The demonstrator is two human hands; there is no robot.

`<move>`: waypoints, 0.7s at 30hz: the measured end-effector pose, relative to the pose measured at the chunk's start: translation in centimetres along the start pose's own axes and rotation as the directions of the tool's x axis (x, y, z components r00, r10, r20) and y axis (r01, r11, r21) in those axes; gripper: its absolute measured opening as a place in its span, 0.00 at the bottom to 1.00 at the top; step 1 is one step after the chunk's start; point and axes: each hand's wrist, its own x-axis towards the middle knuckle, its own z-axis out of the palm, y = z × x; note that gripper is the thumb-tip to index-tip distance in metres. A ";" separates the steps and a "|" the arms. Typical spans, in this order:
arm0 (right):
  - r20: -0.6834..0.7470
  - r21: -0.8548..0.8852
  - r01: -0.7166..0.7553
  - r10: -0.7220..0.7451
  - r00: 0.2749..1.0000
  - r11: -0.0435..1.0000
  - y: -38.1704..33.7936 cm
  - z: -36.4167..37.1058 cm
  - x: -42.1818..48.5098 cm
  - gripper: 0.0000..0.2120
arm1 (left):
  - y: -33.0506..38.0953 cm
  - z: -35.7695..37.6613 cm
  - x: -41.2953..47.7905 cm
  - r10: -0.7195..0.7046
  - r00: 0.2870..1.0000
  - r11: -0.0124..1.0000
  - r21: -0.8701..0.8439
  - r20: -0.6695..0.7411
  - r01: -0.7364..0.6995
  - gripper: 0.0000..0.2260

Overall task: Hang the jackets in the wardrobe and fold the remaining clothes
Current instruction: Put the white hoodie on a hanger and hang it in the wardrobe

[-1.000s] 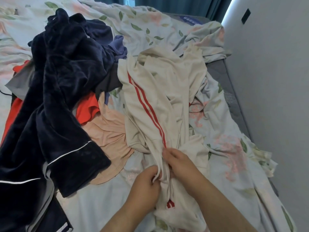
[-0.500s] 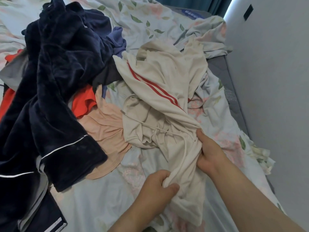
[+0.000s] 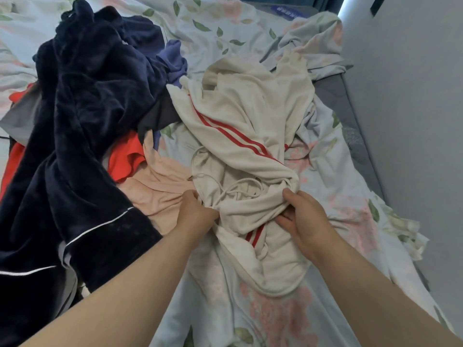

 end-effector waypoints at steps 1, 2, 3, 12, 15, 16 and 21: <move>-0.020 -0.014 0.020 -0.020 1.000 1.000 0.1 -0.3 -0.5 0.15 | 0.1 -0.1 0.0 0.019 0.999 0.999 0.032 0.029 -0.020 0.18; -0.037 -0.040 0.040 -0.042 0.998 0.998 0.2 -0.6 -1.0 0.14 | 0.2 -0.2 -0.1 0.035 0.998 0.996 0.078 0.053 -0.039 0.17; -0.041 -0.068 0.056 -0.059 0.997 0.996 0.5 -0.8 -1.7 0.14 | 0.4 -0.2 -0.4 0.051 0.995 0.989 0.137 0.089 -0.063 0.19; -0.039 -0.071 -0.005 0.003 0.999 0.997 2.0 -2.1 -4.0 0.15 | -0.7 1.4 -2.6 0.364 0.886 0.734 0.497 0.287 -0.463 0.36; -0.034 -0.076 -0.013 0.011 0.999 0.997 2.3 -2.2 -3.9 0.15 | -1.4 0.9 -3.2 0.413 0.831 0.681 0.480 0.371 -0.553 0.34; -0.037 -0.076 -0.016 0.013 0.999 0.997 2.5 -2.2 -3.9 0.15 | -1.5 0.9 -3.2 0.379 0.837 0.708 0.458 0.395 -0.537 0.33; -0.047 -0.052 -0.016 0.014 0.999 0.999 3.3 -2.7 -3.9 0.13 | -0.6 1.6 -2.1 0.292 0.855 0.644 0.573 0.428 -0.507 0.19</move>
